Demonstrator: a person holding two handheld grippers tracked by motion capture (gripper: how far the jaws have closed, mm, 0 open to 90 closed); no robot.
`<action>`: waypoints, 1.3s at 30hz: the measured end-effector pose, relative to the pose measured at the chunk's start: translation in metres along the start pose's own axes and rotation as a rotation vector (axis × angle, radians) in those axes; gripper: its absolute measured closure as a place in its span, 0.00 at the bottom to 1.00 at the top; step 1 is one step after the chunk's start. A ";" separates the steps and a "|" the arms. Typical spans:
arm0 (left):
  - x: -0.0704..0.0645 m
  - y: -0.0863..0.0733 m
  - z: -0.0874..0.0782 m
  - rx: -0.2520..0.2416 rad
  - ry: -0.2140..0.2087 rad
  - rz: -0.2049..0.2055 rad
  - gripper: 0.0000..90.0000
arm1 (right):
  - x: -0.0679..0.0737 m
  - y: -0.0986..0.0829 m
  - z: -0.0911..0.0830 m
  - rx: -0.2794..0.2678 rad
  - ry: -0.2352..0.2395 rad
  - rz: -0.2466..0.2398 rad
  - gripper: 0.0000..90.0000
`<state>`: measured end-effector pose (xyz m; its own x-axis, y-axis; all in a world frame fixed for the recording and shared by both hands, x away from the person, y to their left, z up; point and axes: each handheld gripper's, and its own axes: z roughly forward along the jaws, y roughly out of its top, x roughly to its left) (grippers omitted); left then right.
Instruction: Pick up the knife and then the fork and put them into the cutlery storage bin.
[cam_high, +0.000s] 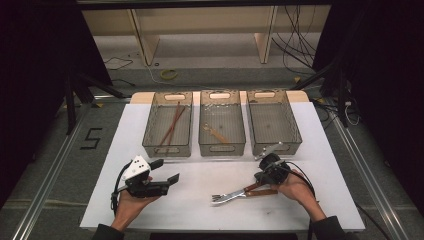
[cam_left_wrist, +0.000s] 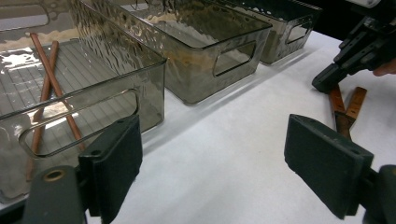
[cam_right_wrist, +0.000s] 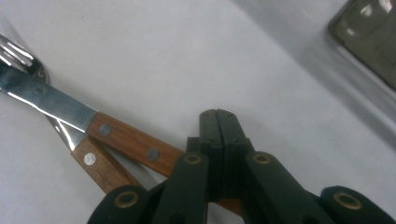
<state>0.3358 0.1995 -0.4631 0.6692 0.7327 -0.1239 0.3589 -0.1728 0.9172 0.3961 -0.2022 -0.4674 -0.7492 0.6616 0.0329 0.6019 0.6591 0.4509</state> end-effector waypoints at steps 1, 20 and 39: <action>0.000 0.000 0.000 0.000 0.000 0.000 0.21 | 0.001 -0.002 -0.001 0.001 0.001 0.006 1.00; 0.000 0.000 0.000 0.004 0.002 0.004 0.21 | 0.025 -0.040 -0.021 0.036 0.058 0.016 1.00; 0.000 0.000 0.001 0.004 0.003 0.007 0.21 | 0.038 -0.041 -0.037 0.002 0.070 -0.081 0.81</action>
<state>0.3363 0.1990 -0.4634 0.6696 0.7336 -0.1160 0.3571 -0.1809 0.9164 0.3325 -0.2169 -0.4514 -0.8127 0.5797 0.0586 0.5391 0.7099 0.4532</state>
